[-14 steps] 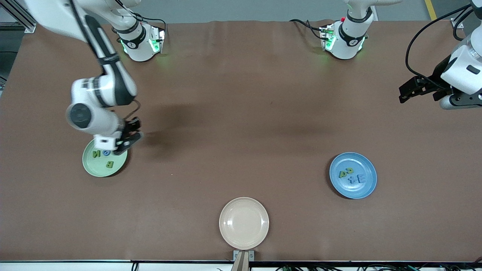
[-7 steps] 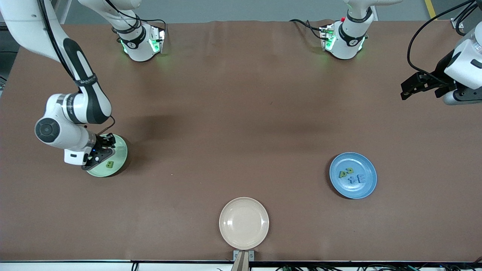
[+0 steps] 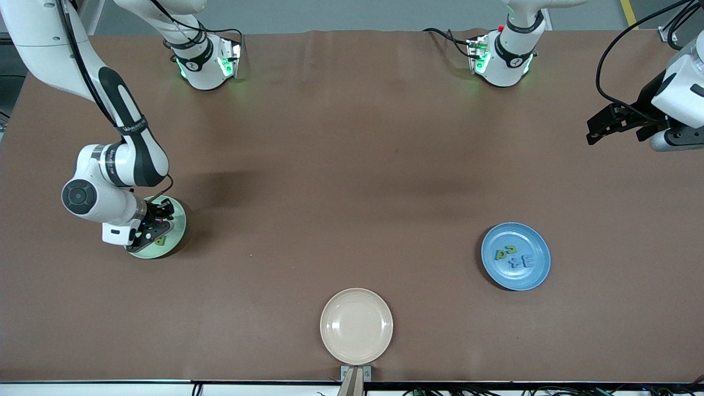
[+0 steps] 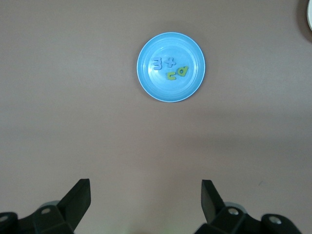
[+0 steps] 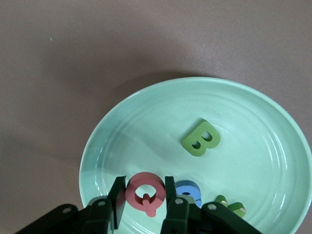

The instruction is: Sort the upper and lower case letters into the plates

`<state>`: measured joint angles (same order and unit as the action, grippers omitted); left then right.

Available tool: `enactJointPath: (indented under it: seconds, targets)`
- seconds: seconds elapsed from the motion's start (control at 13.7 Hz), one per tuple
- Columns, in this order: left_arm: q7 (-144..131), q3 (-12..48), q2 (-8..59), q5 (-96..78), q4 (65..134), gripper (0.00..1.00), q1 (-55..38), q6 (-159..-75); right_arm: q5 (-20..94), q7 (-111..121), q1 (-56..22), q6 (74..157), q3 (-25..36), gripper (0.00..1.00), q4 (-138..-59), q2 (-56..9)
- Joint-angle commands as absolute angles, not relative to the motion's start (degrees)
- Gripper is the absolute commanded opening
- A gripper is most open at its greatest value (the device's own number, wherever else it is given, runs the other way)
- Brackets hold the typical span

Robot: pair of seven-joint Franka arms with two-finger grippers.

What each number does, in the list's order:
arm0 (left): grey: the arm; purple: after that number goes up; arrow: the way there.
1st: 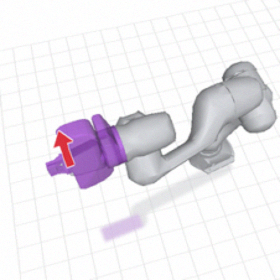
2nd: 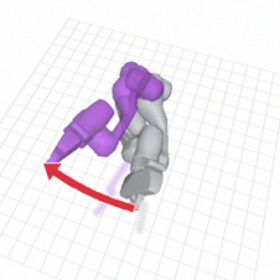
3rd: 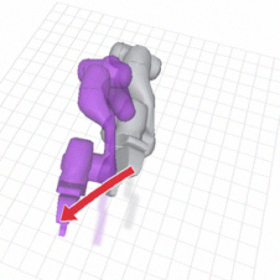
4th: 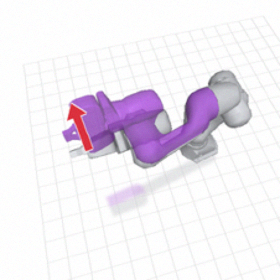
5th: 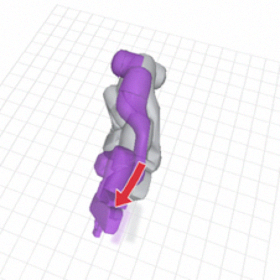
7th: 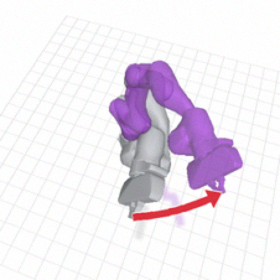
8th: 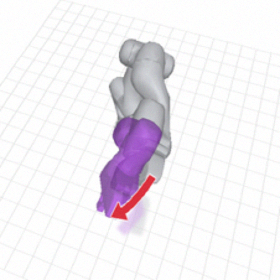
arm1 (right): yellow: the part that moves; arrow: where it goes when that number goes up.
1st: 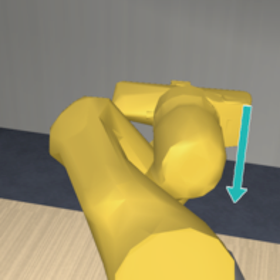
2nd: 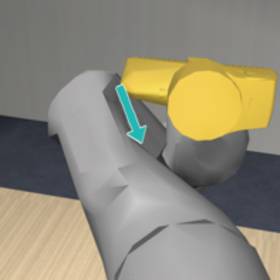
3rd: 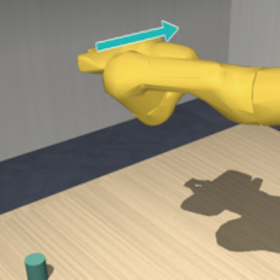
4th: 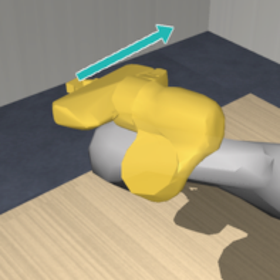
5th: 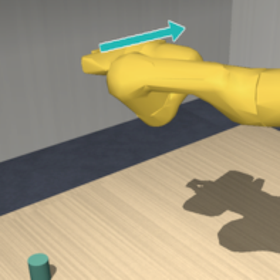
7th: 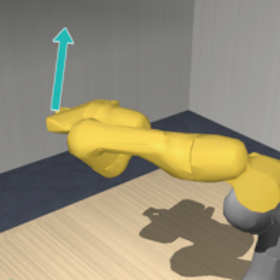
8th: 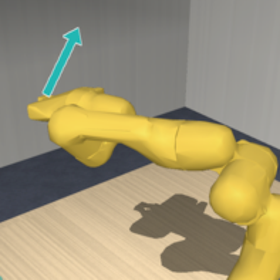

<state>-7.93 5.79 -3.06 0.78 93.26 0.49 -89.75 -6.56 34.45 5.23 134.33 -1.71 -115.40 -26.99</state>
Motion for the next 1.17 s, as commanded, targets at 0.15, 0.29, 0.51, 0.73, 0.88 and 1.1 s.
enactJointPath:
  seconds: [0.15,0.29,0.51,0.73,0.88,1.1]
  targets:
    - [-6.68,5.71,-2.90,-0.18,91.32,1.00,0.70,-89.21,-6.77,33.14,6.41,133.77,-2.46,1.00,-114.96,-26.02]
    - [-6.77,5.71,-2.81,-0.09,90.88,1.00,0.70,-88.95,-6.68,26.67,6.42,130.63,-2.64,1.00,-114.96,-23.40]
    - [-6.68,5.71,-2.72,-0.09,90.62,1.00,0.70,-88.42,-6.68,6.21,4.75,122.54,-3.25,1.00,-115.05,-15.93]
    - [-5.72,5.36,-3.08,-0.26,90.70,1.00,0.79,-87.80,-6.24,-1.14,4.31,116.21,-3.34,1.00,-114.96,-7.32]
    - [-5.10,5.19,-3.08,-0.96,90.62,1.00,0.97,-87.80,-2.75,-0.97,4.39,112.35,-3.08,1.00,-113.83,-2.49]
    - [-4.75,5.19,-2.81,-1.06,90.88,1.00,0.97,-87.80,-1.15,-0.97,4.66,97.00,-2.81,1.00,-102.18,-0.97]
